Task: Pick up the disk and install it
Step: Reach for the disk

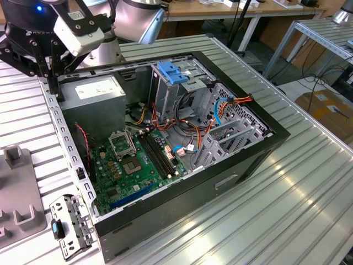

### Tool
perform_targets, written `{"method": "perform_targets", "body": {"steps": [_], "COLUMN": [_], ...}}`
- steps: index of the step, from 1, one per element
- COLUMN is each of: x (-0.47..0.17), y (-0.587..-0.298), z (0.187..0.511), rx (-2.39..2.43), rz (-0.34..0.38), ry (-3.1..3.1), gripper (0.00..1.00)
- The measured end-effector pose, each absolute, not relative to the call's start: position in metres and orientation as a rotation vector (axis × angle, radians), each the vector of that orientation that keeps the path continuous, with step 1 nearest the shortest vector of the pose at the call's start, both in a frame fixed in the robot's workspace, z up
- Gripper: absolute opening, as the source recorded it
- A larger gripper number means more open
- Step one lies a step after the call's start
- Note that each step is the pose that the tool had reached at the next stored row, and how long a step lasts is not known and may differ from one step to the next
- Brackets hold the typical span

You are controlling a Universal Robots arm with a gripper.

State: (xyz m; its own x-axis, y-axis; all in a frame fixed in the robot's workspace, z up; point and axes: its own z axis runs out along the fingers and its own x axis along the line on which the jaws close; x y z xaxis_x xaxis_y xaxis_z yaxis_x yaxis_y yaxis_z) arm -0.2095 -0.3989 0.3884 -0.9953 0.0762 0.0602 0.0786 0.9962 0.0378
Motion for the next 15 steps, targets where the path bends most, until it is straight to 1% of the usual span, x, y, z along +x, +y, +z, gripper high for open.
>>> {"method": "perform_targets", "body": {"steps": [15], "x": [-0.2157], "y": [-0.3989], "z": [0.388], "rx": [-0.119], "rz": [-0.061], "ry": [-3.074], "gripper": [0.11]}}
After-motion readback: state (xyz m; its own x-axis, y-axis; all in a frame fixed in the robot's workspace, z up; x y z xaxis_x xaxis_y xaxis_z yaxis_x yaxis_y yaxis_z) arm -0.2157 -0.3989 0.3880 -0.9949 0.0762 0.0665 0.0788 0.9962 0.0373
